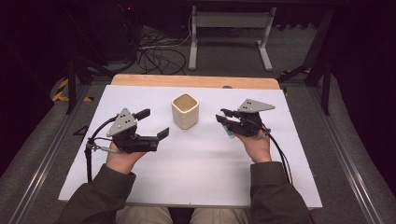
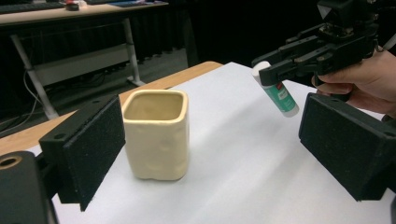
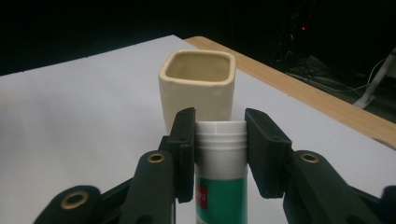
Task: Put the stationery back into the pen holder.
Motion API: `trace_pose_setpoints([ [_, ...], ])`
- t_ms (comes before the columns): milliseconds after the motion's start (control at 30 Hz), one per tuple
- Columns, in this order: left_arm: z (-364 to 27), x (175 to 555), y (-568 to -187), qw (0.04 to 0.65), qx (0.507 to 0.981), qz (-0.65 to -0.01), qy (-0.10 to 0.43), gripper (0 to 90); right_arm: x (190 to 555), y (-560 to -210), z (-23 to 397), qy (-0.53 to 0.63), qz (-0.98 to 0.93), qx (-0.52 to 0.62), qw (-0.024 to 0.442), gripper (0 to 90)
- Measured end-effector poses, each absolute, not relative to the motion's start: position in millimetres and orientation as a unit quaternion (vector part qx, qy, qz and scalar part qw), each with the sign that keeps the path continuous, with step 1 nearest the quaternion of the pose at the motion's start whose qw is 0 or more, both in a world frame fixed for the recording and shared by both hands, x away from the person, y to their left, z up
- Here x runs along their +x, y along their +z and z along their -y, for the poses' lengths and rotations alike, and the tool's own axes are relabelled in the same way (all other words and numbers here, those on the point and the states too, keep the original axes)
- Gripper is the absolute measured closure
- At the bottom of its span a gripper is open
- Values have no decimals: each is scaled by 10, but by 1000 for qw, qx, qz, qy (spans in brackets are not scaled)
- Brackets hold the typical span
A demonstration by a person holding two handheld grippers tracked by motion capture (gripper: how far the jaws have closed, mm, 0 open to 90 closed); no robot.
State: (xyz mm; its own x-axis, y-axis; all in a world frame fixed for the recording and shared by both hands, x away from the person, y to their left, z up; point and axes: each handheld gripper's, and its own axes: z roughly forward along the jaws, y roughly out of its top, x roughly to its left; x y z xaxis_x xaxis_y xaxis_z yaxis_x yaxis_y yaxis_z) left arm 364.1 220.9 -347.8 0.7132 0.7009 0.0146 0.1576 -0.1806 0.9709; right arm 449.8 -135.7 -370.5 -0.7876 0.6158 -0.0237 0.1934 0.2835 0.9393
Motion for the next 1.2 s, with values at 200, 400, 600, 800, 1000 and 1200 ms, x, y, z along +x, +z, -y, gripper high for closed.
trace_pose_setpoints([
  [200, -2056, 3657, -3547, 574, 733, -286, 226, 79, 4455, -3652, 1359, 556, -765, 257, 200, 659],
  [400, -1921, 3703, -3610, 587, 729, -284, 210, 80, 4420, -3615, 1352, 565, -759, 252, 202, 659],
  [600, -1813, 3777, -3677, 591, 728, -284, 199, 89, 4387, -3585, 1340, 573, -754, 247, 205, 658],
  [800, -1721, 3835, -3713, 601, 722, -289, 181, 104, 4349, -3554, 1293, 583, -750, 237, 203, 658],
  [1000, -1626, 3878, -3729, 605, 722, -289, 168, 125, 4304, -3527, 1217, 598, -743, 225, 200, 658],
  [1200, -1526, 3901, -3742, 604, 726, -285, 164, 168, 4264, -3514, 1142, 606, -742, 211, 195, 658],
])
